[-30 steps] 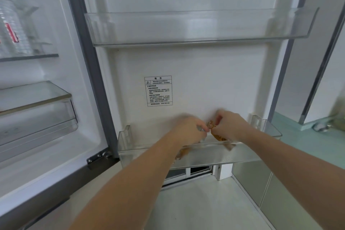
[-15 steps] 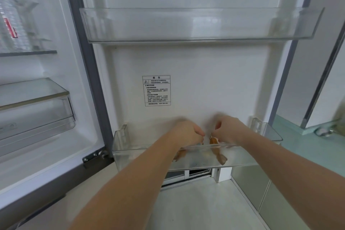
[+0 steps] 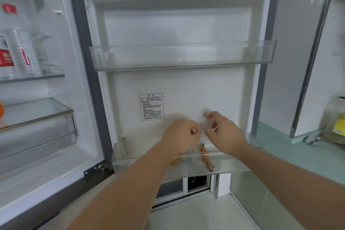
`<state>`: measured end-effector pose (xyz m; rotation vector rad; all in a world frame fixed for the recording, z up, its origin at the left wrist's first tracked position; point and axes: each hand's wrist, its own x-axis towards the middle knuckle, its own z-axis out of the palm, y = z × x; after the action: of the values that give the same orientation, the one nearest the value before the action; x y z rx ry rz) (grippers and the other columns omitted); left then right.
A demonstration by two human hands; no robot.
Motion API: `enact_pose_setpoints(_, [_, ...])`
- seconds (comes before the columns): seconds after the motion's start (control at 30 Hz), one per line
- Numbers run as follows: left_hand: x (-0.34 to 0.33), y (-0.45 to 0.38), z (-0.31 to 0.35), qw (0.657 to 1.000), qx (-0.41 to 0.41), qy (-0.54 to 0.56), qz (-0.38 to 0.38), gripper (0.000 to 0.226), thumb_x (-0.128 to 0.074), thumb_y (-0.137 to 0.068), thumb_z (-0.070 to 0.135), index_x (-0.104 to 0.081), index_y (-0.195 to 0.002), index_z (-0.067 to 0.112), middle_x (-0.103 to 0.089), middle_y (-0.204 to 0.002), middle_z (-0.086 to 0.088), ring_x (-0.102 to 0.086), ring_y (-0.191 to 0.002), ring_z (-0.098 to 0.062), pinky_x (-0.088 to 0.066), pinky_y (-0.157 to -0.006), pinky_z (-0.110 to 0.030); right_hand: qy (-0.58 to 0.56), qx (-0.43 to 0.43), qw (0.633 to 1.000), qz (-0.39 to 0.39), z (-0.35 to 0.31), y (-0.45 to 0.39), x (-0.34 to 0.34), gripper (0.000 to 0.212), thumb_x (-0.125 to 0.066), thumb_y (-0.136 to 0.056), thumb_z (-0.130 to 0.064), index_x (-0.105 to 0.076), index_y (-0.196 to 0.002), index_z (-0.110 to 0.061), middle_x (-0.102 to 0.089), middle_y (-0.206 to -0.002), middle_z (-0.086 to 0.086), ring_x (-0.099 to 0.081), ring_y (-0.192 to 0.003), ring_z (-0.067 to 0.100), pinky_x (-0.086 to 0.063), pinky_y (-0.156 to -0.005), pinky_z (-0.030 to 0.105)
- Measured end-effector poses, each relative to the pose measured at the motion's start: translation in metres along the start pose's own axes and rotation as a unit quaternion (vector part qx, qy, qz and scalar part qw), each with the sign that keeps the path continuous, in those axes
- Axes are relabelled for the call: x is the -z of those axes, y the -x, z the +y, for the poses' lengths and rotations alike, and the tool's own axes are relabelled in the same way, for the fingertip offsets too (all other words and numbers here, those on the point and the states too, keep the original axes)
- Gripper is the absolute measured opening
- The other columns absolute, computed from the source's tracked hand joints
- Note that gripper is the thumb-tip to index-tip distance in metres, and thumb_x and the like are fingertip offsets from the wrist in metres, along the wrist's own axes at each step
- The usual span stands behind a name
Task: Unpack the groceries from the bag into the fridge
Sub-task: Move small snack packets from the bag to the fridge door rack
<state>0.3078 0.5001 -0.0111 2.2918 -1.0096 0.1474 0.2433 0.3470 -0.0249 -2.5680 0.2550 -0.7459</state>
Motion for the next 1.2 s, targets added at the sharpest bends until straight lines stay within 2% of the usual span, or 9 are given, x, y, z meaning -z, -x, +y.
enact_pose_setpoints(0.23, [0.005, -0.006, 0.033, 0.996, -0.08, 0.004, -0.033, 0.017, -0.06, -0.087, 0.031, -0.068, -0.102, 0.027, -0.062, -0.086, 0.004, -0.058, -0.079, -0.017, -0.049, -0.076, -0.028, 0.12, -0.03, 0.992, -0.032, -0.003, 0.04, 0.054, 0.049, -0.052, -0.09, -0.037, -0.035, -0.136, -0.035, -0.053, -0.121, -0.007, -0.054, -0.094, 0.012, -0.049, -0.084, 0.034])
enact_pose_setpoints(0.43, [-0.022, -0.013, 0.051, 0.964, -0.262, -0.027, -0.032, 0.022, -0.055, -0.084, 0.033, -0.067, -0.103, 0.031, -0.062, -0.096, 0.005, -0.058, -0.096, -0.017, -0.045, -0.084, -0.03, 0.181, -0.156, 0.971, -0.003, 0.004, 0.093, 0.071, 0.052, -0.053, -0.087, -0.036, -0.035, -0.137, -0.035, -0.05, -0.13, -0.003, -0.056, -0.114, 0.018, -0.048, -0.09, 0.033])
enact_pose_setpoints(0.53, [-0.039, -0.003, 0.068, 0.936, -0.34, -0.085, -0.044, 0.029, -0.05, -0.084, 0.039, -0.064, -0.107, 0.032, -0.063, -0.104, 0.007, -0.052, -0.109, -0.017, -0.035, -0.094, -0.032, 0.216, -0.203, 0.955, 0.004, -0.003, 0.127, 0.085, 0.052, -0.052, -0.089, -0.036, -0.033, -0.138, -0.035, -0.05, -0.129, -0.004, -0.056, -0.113, 0.018, -0.048, -0.09, 0.034])
enact_pose_setpoints(0.63, [-0.051, 0.016, 0.096, 0.922, -0.365, -0.058, -0.112, 0.036, -0.053, -0.084, 0.042, -0.06, -0.117, 0.032, -0.06, -0.121, 0.005, -0.048, -0.12, -0.019, -0.034, -0.103, -0.037, 0.242, -0.231, 0.942, 0.038, -0.02, 0.164, 0.112, 0.05, -0.052, -0.089, -0.037, -0.036, -0.137, -0.036, -0.051, -0.123, -0.008, -0.056, -0.109, 0.012, -0.049, -0.09, 0.032])
enact_pose_setpoints(0.7, [-0.055, 0.028, 0.122, 0.917, -0.374, -0.018, -0.135, 0.04, -0.056, -0.084, 0.042, -0.057, -0.123, 0.032, -0.057, -0.127, 0.003, -0.048, -0.123, -0.019, -0.037, -0.101, -0.036, 0.25, -0.258, 0.929, 0.084, -0.033, 0.191, 0.139, 0.048, -0.053, -0.089, -0.036, -0.039, -0.135, -0.035, -0.051, -0.114, -0.011, -0.055, -0.101, 0.009, -0.048, -0.086, 0.028])
enact_pose_setpoints(0.8, [-0.058, 0.06, 0.175, 0.896, -0.412, 0.048, -0.159, 0.041, -0.058, -0.085, 0.039, -0.056, -0.125, 0.031, -0.056, -0.124, 0.001, -0.052, -0.118, -0.02, -0.042, -0.094, -0.032, 0.285, -0.309, 0.898, 0.13, -0.054, 0.244, 0.185, 0.046, -0.053, -0.09, -0.036, -0.04, -0.134, -0.036, -0.05, -0.109, -0.012, -0.054, -0.095, 0.009, -0.049, -0.081, 0.026])
enact_pose_setpoints(0.93, [-0.061, 0.123, 0.244, 0.835, -0.516, 0.048, -0.184, 0.036, -0.054, -0.087, 0.037, -0.056, -0.123, 0.032, -0.055, -0.119, 0.002, -0.049, -0.115, -0.02, -0.043, -0.095, -0.036, 0.331, -0.38, 0.84, 0.201, -0.089, 0.333, 0.234, 0.035, -0.053, -0.088, -0.033, -0.05, -0.123, -0.032, -0.055, -0.101, -0.012, -0.054, -0.086, 0.01, -0.05, -0.074, 0.027])
enact_pose_setpoints(1.1, [-0.06, 0.226, 0.32, 0.778, -0.567, 0.117, -0.242, 0.036, -0.053, -0.085, 0.037, -0.057, -0.121, 0.032, -0.054, -0.12, 0.006, -0.048, -0.116, -0.015, -0.044, -0.095, -0.036, 0.358, -0.485, 0.76, 0.245, -0.149, 0.467, 0.262, 0.039, -0.055, -0.089, -0.034, -0.049, -0.127, -0.032, -0.052, -0.1, -0.014, -0.053, -0.086, 0.009, -0.047, -0.076, 0.025])
enact_pose_setpoints(1.2, [-0.057, 0.294, 0.357, 0.742, -0.61, 0.127, -0.248, 0.035, -0.053, -0.085, 0.039, -0.056, -0.119, 0.031, -0.053, -0.123, 0.005, -0.046, -0.119, -0.017, -0.043, -0.096, -0.036, 0.361, -0.557, 0.702, 0.257, -0.19, 0.541, 0.27, 0.038, -0.054, -0.089, -0.034, -0.049, -0.126, -0.03, -0.053, -0.106, -0.01, -0.055, -0.088, 0.013, -0.046, -0.075, 0.028])
